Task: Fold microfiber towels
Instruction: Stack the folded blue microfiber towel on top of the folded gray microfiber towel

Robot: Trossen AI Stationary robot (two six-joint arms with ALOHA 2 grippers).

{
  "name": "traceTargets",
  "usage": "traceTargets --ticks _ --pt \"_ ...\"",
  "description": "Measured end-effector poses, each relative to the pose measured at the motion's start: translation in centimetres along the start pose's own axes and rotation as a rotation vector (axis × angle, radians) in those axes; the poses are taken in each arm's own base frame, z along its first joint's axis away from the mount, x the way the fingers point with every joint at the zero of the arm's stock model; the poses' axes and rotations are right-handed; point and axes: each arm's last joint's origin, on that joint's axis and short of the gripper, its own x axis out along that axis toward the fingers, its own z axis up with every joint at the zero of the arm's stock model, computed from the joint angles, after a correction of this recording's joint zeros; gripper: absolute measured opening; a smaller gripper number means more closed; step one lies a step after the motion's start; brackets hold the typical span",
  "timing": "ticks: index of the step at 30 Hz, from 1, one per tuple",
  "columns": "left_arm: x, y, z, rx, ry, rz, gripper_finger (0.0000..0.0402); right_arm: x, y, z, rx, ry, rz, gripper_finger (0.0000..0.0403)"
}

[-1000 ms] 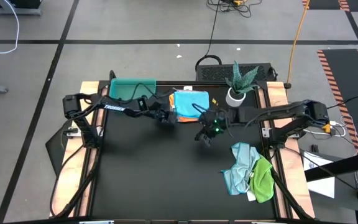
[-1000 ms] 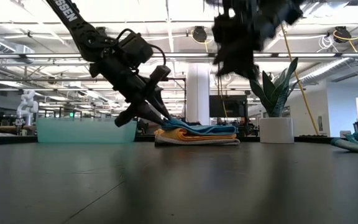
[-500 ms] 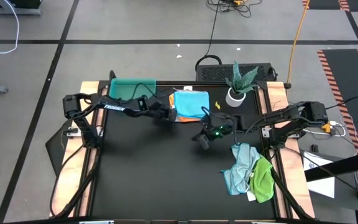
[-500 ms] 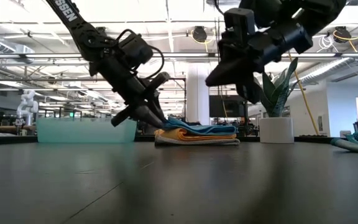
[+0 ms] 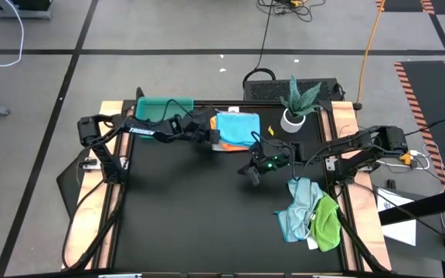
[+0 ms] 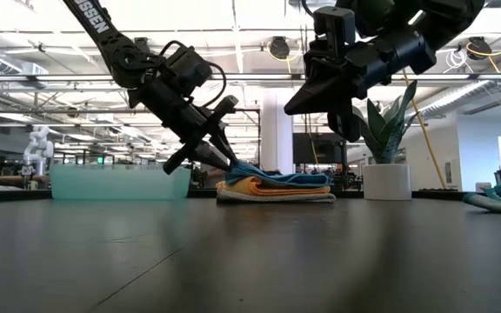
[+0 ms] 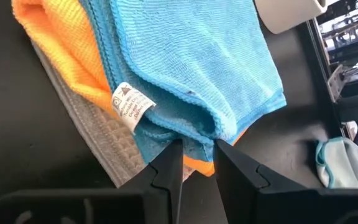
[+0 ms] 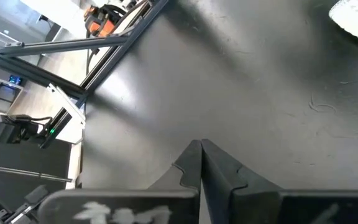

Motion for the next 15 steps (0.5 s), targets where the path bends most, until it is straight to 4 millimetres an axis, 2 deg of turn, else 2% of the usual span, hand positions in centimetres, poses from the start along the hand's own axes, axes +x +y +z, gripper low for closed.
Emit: traceTargets --ticks 4,7,10,15 --pt "0.0 0.0 0.2 -0.005 -0.012 -0.01 0.009 0.0 0.0 -0.1 -0.001 0.016 0.013 0.0" --pt "-0.1 -0.6 0.8 -0.002 -0.033 -0.034 0.009 0.4 -0.5 -0.2 -0.004 -0.012 -0.052 0.0" --pt "-0.2 -1.6 1.6 0.023 -0.051 -0.062 0.009 1.1 -1.7 -0.3 0.019 -0.069 -0.176 0.0" --pt "-0.6 -3.7 2.7 0.085 0.017 -0.17 0.009 2.5 -3.8 -0.6 0.095 -0.052 -0.263 0.0"
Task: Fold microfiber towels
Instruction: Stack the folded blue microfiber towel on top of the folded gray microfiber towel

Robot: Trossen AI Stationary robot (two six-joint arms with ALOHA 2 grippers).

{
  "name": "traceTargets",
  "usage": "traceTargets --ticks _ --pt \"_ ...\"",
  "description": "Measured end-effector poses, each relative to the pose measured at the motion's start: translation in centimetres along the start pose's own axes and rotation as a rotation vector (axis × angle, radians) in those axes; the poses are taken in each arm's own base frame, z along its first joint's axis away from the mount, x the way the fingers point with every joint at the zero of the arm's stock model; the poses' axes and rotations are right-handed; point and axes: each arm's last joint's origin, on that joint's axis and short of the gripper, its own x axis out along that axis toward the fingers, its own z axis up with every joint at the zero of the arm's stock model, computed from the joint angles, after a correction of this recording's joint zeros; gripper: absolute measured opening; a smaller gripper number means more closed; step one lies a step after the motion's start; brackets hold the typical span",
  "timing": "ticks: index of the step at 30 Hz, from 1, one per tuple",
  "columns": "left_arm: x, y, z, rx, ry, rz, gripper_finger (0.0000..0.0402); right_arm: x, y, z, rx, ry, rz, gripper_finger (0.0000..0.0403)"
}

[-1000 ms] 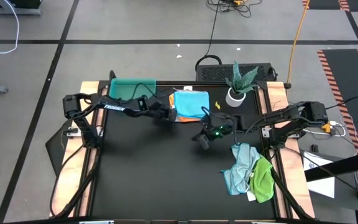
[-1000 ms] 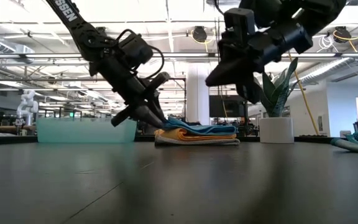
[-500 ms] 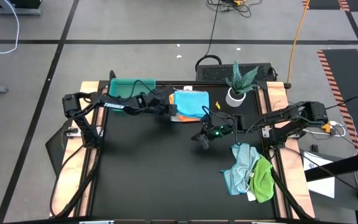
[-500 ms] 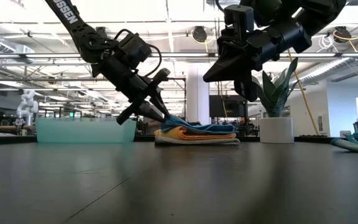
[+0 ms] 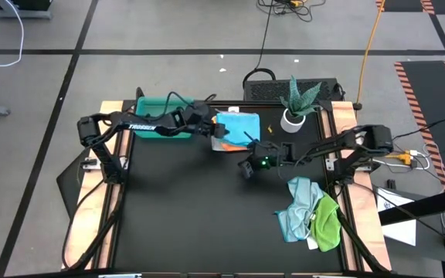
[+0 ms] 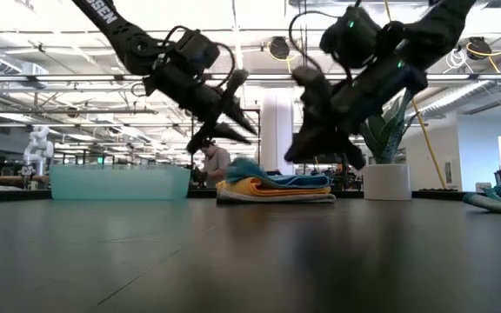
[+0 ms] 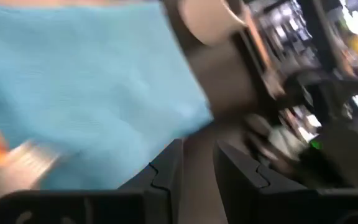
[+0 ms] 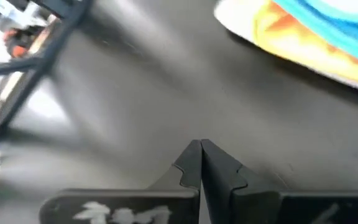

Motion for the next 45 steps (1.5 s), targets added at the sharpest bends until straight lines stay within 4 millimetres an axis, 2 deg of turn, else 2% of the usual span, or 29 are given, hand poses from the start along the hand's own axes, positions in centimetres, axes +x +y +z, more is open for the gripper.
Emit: traceTargets --ticks 3,7,10,13,17,22,27,42,45 --pt "-0.1 -1.4 0.0 0.045 0.102 -0.081 0.009 1.1 0.2 0.4 0.003 0.003 -0.009 0.0" --pt "-1.6 -4.3 0.0 0.136 0.123 -0.12 0.009 2.9 0.8 2.1 -0.009 -0.021 -0.01 0.0" --pt "-4.0 -6.1 -0.2 0.202 0.101 -0.077 0.009 4.4 0.9 3.4 -0.025 -0.021 -0.029 0.0" --pt "-7.4 -7.2 -0.6 0.256 0.069 0.002 0.009 5.7 0.4 4.2 -0.043 0.04 -0.086 0.0" --pt "-11.9 -7.9 -1.2 0.281 0.028 0.124 0.009 5.9 -0.3 4.7 -0.077 0.124 -0.196 0.0" --pt "-15.5 -8.4 -2.2 0.297 -0.007 0.202 0.009 5.2 -0.4 6.2 -0.101 0.086 -0.264 0.0" --pt "-16.3 -8.7 -2.9 0.319 -0.018 0.244 0.009 4.7 -0.4 7.1 -0.116 0.01 -0.32 0.0" --pt "-16.3 -8.6 -3.2 0.35 -0.009 0.262 0.009 4.8 -0.6 7.0 -0.102 0.001 -0.347 0.0" --pt "-16.3 -8.6 -3.2 0.357 -0.005 0.266 0.009 4.8 -0.7 7.2 -0.091 0.023 -0.303 0.0"
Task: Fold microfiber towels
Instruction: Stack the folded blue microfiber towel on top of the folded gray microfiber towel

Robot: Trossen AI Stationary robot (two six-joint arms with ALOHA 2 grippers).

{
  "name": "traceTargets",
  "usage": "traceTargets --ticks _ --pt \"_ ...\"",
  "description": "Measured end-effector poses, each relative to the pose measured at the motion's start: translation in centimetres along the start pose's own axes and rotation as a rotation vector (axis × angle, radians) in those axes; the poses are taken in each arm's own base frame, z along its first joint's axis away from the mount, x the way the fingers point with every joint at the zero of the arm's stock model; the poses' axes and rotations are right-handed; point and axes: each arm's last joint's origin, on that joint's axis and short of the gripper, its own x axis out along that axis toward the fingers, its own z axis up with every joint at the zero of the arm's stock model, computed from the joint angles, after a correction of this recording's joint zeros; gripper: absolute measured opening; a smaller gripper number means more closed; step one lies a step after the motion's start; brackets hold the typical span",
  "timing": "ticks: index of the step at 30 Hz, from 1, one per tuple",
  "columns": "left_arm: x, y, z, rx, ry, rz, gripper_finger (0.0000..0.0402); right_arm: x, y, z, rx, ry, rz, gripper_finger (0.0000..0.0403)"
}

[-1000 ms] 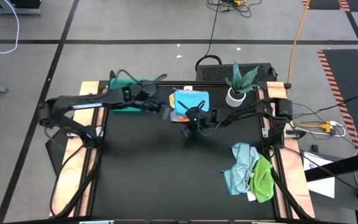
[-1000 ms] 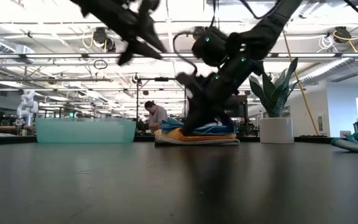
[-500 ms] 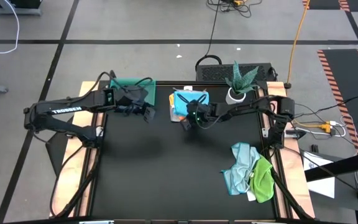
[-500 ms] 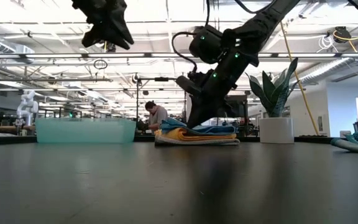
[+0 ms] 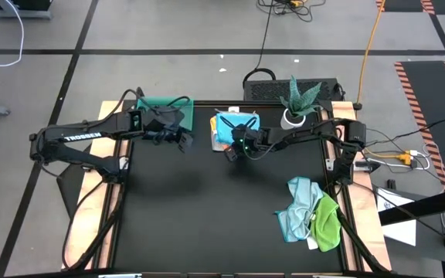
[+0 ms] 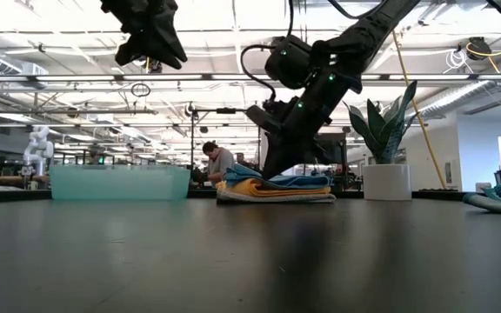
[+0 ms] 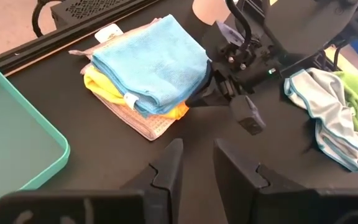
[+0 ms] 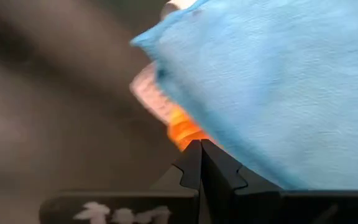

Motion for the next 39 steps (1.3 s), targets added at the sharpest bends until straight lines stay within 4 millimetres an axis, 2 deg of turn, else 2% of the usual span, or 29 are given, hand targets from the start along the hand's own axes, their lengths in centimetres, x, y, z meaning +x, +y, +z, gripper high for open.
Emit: traceTargets --ticks 3,6,10,17,21,25,29,32,36,39 --pt "0.0 0.0 0.0 0.004 -0.009 0.013 0.009 0.0 0.0 0.5 0.015 0.03 0.101 0.0" --pt "0.3 0.3 0.0 0.046 -0.051 0.099 0.009 -0.5 0.4 0.9 0.013 0.038 0.189 0.0" --pt "3.0 1.2 -0.9 0.063 -0.002 0.223 0.009 -2.7 1.6 1.3 -0.008 0.046 0.31 0.0" --pt "10.3 2.3 -2.8 -0.062 0.163 0.049 0.009 -9.3 3.0 2.8 -0.045 -0.072 0.417 0.0" --pt "13.4 3.3 -2.7 -0.132 0.193 0.0 0.009 -13.6 3.2 3.3 -0.107 -0.177 0.434 0.0" --pt "15.7 4.4 -2.9 -0.223 0.252 -0.069 0.0091 -17.3 2.6 3.3 -0.176 -0.225 0.445 0.0" --pt "17.1 4.9 -2.6 -0.264 0.249 -0.145 0.0091 -19.9 1.5 2.9 -0.238 -0.234 0.424 0.0" --pt "17.3 4.5 -2.0 -0.253 0.215 -0.254 0.0091 -21.1 1.0 2.6 -0.278 -0.234 0.411 0.0" --pt "17.2 3.7 -1.0 -0.22 0.156 -0.39 0.0091 -21.9 0.5 2.2 -0.338 -0.226 0.396 0.0" --pt "17.1 3.6 -0.7 -0.224 0.129 -0.389 0.0099 -22.3 0.3 2.0 -0.375 -0.221 0.389 0.0"
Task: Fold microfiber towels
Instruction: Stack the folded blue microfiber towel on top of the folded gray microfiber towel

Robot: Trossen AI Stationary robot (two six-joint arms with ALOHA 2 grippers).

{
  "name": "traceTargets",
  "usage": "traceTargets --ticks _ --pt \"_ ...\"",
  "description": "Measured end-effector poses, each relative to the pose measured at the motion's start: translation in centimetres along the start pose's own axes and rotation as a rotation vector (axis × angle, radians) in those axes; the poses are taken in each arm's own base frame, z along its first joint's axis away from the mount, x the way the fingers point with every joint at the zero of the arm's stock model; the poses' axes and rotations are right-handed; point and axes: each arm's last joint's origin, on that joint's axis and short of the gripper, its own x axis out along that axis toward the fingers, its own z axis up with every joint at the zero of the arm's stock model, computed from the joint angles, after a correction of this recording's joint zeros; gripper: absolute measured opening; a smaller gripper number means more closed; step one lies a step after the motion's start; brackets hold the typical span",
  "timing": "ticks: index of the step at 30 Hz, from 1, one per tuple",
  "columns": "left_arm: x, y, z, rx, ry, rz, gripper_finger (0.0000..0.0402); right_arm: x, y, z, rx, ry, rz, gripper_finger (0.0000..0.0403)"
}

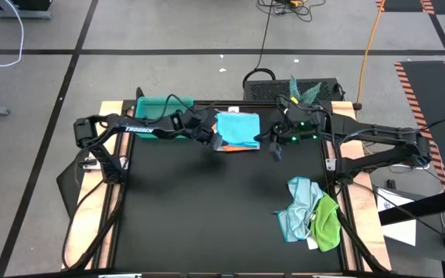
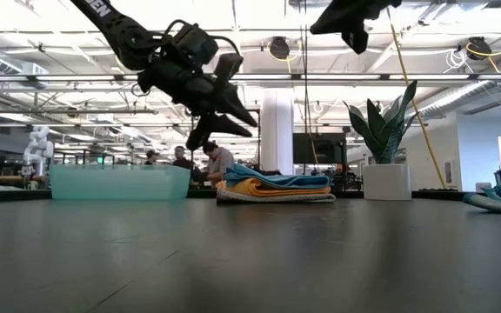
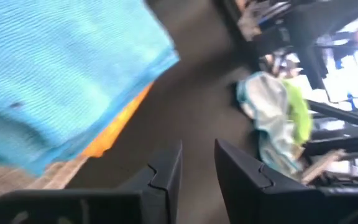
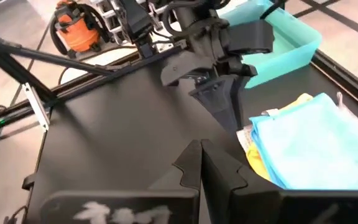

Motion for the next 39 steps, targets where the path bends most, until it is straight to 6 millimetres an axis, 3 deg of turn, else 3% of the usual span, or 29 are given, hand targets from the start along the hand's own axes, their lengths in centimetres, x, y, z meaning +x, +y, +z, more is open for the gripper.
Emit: traceTargets --ticks 9,12,18,25,28,33,39 --pt "0.0 0.8 -0.6 0.015 -0.008 0.163 0.017 -0.1 -0.1 -0.5 -0.069 0.055 -0.01 0.0" --pt "0.3 -0.2 -0.7 0.306 -0.003 0.238 0.017 -0.1 -0.2 -0.5 -0.067 0.054 -0.014 0.0" --pt "0.9 -4.6 -2.0 0.945 0.119 0.413 0.0137 -0.2 -0.9 -0.3 -0.004 0.042 -0.048 0.0" --pt "0.3 -4.6 -4.0 1.327 0.413 0.599 0.012 -0.4 -2.2 0.0 0.06 0.012 -0.137 0.0" --pt "0.5 -4.1 -4.5 1.428 0.474 0.598 0.012 -0.4 -2.4 0.1 0.077 0.009 -0.143 0.0" --pt "1.0 -4.3 -3.9 1.489 0.4 0.593 0.012 -0.4 -2.4 0.0 0.095 0.012 -0.141 0.0" --pt "2.8 -2.4 -3.8 1.486 0.434 0.615 0.012 -0.4 -2.3 0.0 0.108 0.012 -0.138 0.0"
